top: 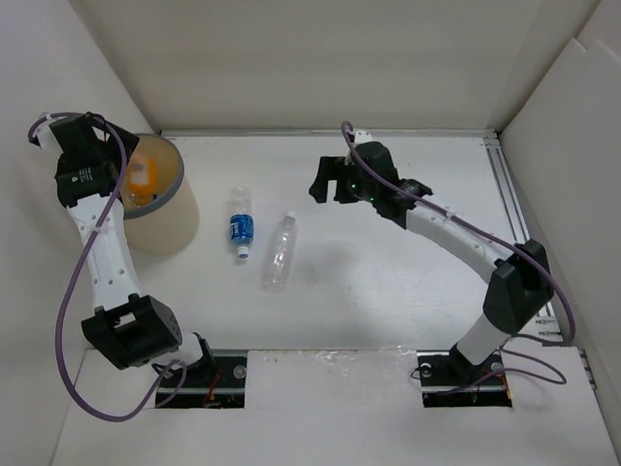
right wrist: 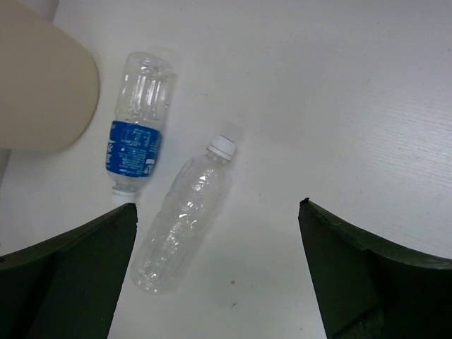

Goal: Put the plastic bottles in the bin

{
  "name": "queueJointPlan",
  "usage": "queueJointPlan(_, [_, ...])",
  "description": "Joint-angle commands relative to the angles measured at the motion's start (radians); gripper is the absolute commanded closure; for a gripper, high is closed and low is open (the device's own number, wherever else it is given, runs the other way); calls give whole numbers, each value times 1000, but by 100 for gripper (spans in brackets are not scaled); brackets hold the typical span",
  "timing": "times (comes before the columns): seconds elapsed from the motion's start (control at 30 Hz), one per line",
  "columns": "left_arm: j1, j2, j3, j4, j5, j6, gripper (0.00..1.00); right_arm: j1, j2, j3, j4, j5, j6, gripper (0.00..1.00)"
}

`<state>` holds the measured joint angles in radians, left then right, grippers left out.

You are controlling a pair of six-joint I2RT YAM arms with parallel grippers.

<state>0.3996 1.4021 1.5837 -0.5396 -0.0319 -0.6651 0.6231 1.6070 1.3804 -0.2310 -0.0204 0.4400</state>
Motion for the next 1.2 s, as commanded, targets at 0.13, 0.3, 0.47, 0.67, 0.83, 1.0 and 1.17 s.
queueJointPlan(0.13, [-50,-113,76,-3,-55,85,0,168,188,228,-189,262,187,3])
queueJointPlan(0.3, [-50,-167,85,-52,-126,130,0,216,281,239,-163,267,287,2])
queueJointPlan(0.47, [-50,-202,85,-14,25,205,0,227,413,340,-209,238,328,2])
queueJointPlan(0.67, [-94,-224,45,35,386,263,0,227,545,439,-209,247,328,6])
queueJointPlan(0.83, [-94,-245,-28,92,498,263,0,227,668,555,-318,238,341,10])
queueJointPlan(1.0, [-186,-215,-91,124,489,265,0,217,650,441,-249,208,370,40])
queueJointPlan(1.17, [-407,-160,-178,202,402,248,0,147,602,345,-182,154,365,92])
